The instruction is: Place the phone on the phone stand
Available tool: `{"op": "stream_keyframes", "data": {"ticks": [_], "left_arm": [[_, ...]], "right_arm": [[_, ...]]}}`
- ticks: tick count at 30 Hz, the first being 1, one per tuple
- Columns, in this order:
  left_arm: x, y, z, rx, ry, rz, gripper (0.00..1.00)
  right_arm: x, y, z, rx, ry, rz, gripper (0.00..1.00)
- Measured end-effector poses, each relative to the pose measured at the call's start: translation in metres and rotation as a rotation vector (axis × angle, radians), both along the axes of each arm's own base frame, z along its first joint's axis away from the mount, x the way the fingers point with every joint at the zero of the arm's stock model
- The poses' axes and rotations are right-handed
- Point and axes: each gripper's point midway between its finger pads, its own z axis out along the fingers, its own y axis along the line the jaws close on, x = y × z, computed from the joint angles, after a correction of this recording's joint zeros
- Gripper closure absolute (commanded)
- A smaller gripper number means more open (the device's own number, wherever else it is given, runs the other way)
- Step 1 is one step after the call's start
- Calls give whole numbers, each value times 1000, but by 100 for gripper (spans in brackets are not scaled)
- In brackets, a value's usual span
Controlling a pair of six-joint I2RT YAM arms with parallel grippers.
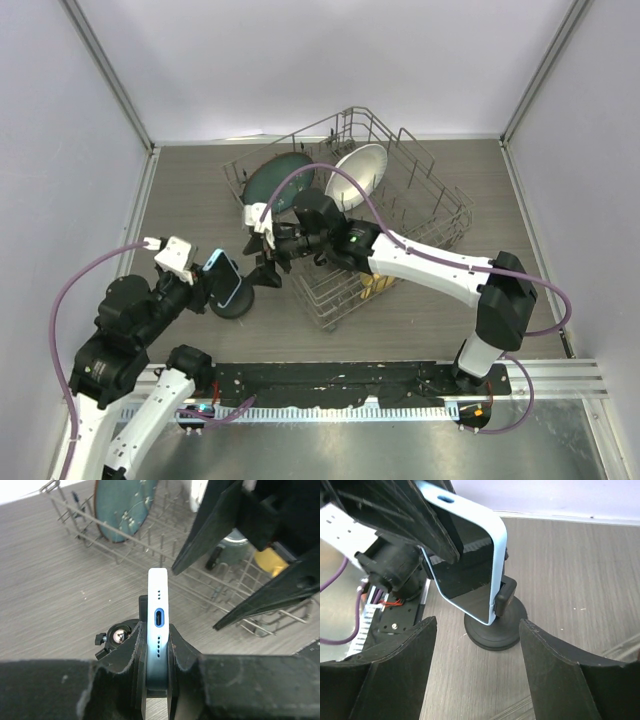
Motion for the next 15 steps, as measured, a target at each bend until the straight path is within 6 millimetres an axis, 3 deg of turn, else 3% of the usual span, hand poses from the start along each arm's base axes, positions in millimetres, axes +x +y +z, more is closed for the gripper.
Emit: {"op": "stream_keyframes", "data": {"ticks": [8, 11, 15], "left_arm": [[-26, -26, 31, -56, -53, -198, 100], [-35, -34, 36, -77, -56, -261, 100], [-39, -39, 37, -85, -53, -295, 100]], "right_arm": [[-20, -5, -7, -15, 25, 133, 29], [-23, -4, -11, -24, 38, 161, 36], [-31, -4, -12, -20, 59, 203, 59]]}}
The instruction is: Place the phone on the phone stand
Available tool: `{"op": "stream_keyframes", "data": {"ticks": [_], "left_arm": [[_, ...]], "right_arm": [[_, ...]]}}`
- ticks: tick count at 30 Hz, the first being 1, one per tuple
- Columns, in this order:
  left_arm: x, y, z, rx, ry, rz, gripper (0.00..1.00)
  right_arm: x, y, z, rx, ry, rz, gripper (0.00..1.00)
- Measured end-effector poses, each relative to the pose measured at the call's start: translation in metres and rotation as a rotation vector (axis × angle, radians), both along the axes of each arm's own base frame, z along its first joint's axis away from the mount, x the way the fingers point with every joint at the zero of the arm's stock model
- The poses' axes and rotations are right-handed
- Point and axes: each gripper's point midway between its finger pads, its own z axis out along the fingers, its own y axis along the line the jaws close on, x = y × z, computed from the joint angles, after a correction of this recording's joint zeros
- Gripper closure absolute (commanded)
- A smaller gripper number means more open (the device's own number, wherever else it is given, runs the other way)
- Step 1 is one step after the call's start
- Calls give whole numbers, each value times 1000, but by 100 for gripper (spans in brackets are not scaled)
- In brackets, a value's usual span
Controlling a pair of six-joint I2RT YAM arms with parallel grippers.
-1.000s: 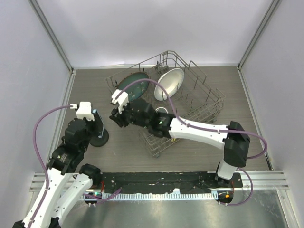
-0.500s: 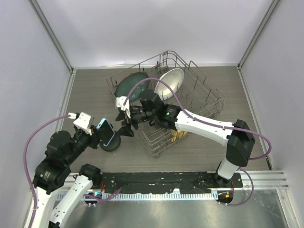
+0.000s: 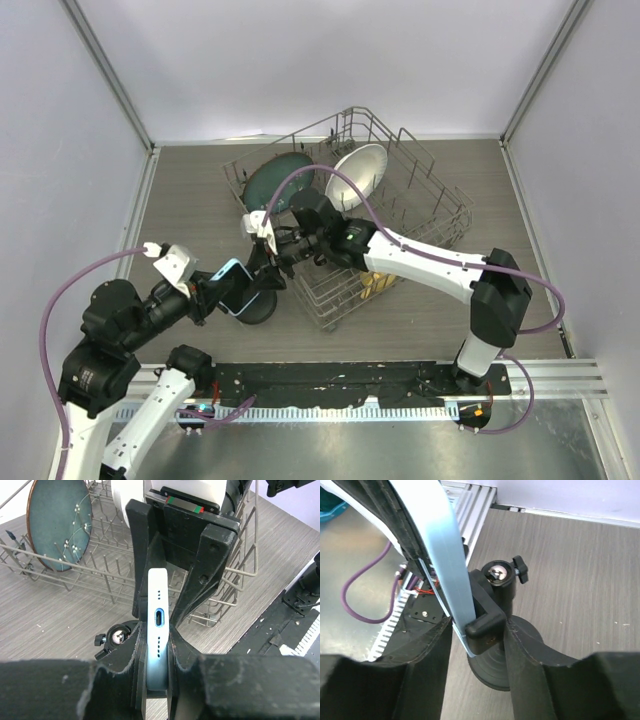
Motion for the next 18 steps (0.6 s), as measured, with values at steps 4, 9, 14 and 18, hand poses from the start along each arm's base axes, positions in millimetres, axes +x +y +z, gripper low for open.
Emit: {"op": "stream_keyframes", "data": {"ticks": [4, 9, 14, 18], "left_arm": [[-2, -2, 0, 2, -2, -15, 100], [-2, -2, 0, 11, -8, -21, 100], [6, 10, -9, 63, -9, 45, 100], [16, 23, -25, 101, 28, 137, 100]], "right_arm": [[-7, -1, -2, -6, 32, 34, 82], [-13, 2, -6, -24, 94, 38, 99], [-7, 22, -18, -1, 64, -179, 100], [-1, 30, -33, 14, 60, -360, 100]]}}
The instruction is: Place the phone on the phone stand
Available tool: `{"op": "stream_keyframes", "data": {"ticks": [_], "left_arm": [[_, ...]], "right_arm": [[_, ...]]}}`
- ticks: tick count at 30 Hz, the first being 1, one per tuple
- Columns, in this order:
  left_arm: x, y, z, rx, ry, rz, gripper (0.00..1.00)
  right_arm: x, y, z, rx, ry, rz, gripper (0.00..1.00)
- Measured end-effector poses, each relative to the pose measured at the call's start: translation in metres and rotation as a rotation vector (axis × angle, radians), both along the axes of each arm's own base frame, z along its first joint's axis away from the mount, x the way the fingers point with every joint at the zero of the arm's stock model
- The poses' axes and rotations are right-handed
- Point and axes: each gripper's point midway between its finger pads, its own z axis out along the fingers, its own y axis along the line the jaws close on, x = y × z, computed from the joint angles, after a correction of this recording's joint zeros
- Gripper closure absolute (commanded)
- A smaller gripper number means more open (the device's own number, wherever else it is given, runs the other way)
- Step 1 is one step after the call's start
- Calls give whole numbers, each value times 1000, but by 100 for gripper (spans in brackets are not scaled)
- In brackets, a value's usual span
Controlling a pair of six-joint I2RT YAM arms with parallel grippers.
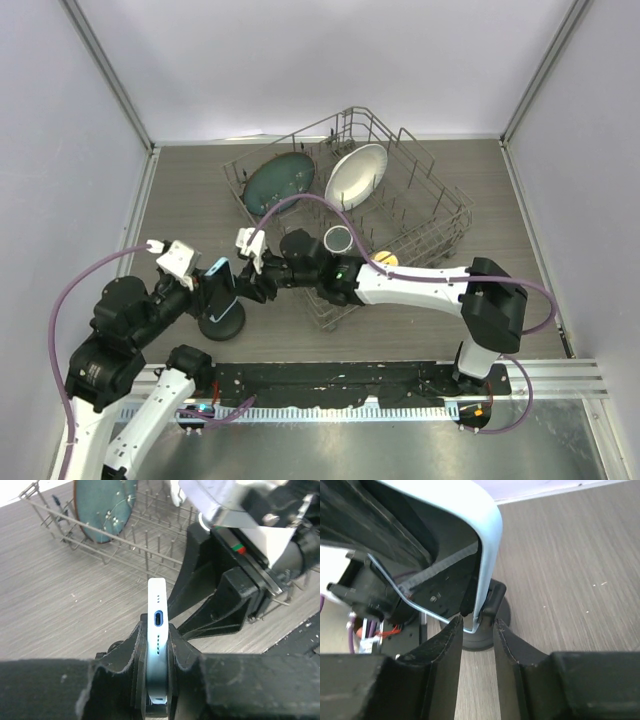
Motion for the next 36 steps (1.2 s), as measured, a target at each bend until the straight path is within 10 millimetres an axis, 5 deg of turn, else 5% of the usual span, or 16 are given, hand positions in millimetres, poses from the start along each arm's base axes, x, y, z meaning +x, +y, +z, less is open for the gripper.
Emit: {"op": "stream_keyframes", "data": {"ticks": [5, 9, 12, 16, 27, 31, 36], "left_arm": [[13, 11, -4, -7, -1, 99, 100], [22, 11, -11, -15, -5, 121, 100], [23, 9, -20, -15, 13, 122, 100], [25, 9, -33, -4, 40, 123, 100], [59, 29, -24, 30, -17, 294, 100], [79, 32, -20, 61, -38, 342, 100], [110, 37, -9, 135, -114, 393, 100]], "right_arm": [[12, 4, 7, 38, -10, -113, 100], [22, 4, 15, 70, -16, -160, 60], [25, 1, 18, 83, -20, -180, 50], [24, -11, 36, 105, -36, -200, 50], [11, -67, 143, 282, -99, -257, 50], [8, -86, 150, 299, -108, -281, 50], [9, -109, 129, 262, -121, -323, 50]]}}
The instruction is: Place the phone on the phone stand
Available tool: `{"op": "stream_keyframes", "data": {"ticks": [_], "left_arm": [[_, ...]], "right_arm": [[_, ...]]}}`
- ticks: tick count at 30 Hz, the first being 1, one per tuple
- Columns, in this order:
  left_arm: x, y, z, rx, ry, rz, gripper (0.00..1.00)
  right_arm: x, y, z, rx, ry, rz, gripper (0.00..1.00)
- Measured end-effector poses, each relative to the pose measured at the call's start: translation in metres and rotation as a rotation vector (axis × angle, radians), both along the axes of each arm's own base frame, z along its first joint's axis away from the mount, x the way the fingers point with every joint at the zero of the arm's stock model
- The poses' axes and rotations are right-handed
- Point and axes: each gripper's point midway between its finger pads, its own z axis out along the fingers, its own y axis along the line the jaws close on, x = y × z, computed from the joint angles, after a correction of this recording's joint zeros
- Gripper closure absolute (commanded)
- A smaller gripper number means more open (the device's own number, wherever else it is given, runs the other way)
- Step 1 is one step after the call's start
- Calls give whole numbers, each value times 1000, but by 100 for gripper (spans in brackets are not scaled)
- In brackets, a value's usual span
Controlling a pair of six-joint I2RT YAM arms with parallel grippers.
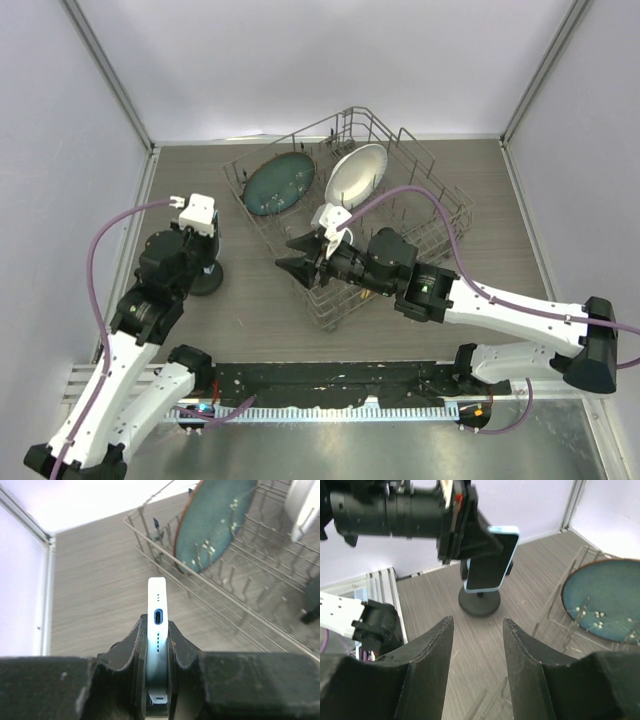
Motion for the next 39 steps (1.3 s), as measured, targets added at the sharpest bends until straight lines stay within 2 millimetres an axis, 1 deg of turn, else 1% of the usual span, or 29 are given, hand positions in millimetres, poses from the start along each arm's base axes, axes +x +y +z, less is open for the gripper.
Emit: {"op": "stream_keyframes", "data": {"ticks": [1, 4, 6, 8, 13, 15, 16, 17, 19, 20, 22, 25, 31, 32, 33, 34, 36, 37, 38, 39], "left_arm": [[8, 1, 2, 24, -12, 9, 100], [31, 7, 5, 78, -40, 44, 100], [45, 17, 5, 87, -39, 73, 100], [59, 38, 5, 56, -34, 130, 100], [95, 109, -1, -88, -38, 306, 100], [105, 124, -6, -141, -41, 330, 100], [112, 138, -7, -189, -52, 347, 100], [117, 146, -9, -223, -56, 359, 100], [128, 165, -16, -307, -68, 386, 100], [133, 170, -13, -327, -84, 386, 100], [141, 178, -11, -339, -98, 390, 100], [150, 182, -17, -350, -100, 382, 100], [152, 179, -17, -331, -102, 353, 99], [152, 178, -17, -325, -101, 346, 96], [152, 177, -17, -321, -100, 340, 91], [152, 176, -17, -316, -99, 336, 72], [151, 174, -18, -310, -98, 334, 53], [151, 174, -17, -306, -106, 333, 13], [150, 173, -12, -306, -125, 335, 0], [148, 173, -6, -303, -147, 336, 0]], "right_arm": [[1, -4, -6, -14, 0, -8, 50], [1, -15, -15, -33, -6, -26, 50], [0, -23, -16, -36, -14, -34, 50], [-3, -33, -13, -27, -23, -37, 50], [-13, -55, 0, 12, -42, -38, 50], [-15, -60, 5, 24, -46, -38, 50], [-16, -63, 8, 30, -48, -38, 50], [-18, -66, 9, 34, -48, -37, 50], [-20, -71, 7, 34, -44, -34, 50], [-22, -74, 5, 34, -42, -34, 50], [-24, -79, 0, 28, -37, -33, 50], [-26, -83, -8, 13, -29, -31, 50], [-28, -81, -12, 4, -26, -20, 50], [-29, -80, -12, 2, -25, -14, 50], [-29, -79, -14, -2, -24, -6, 50], [-30, -77, -15, -6, -23, 1, 50], [-31, -74, -20, -20, -17, 16, 50], [-32, -71, -23, -28, -14, 22, 50], [-32, -70, -26, -35, -10, 28, 50], [-32, -68, -28, -41, -7, 33, 50]]}}
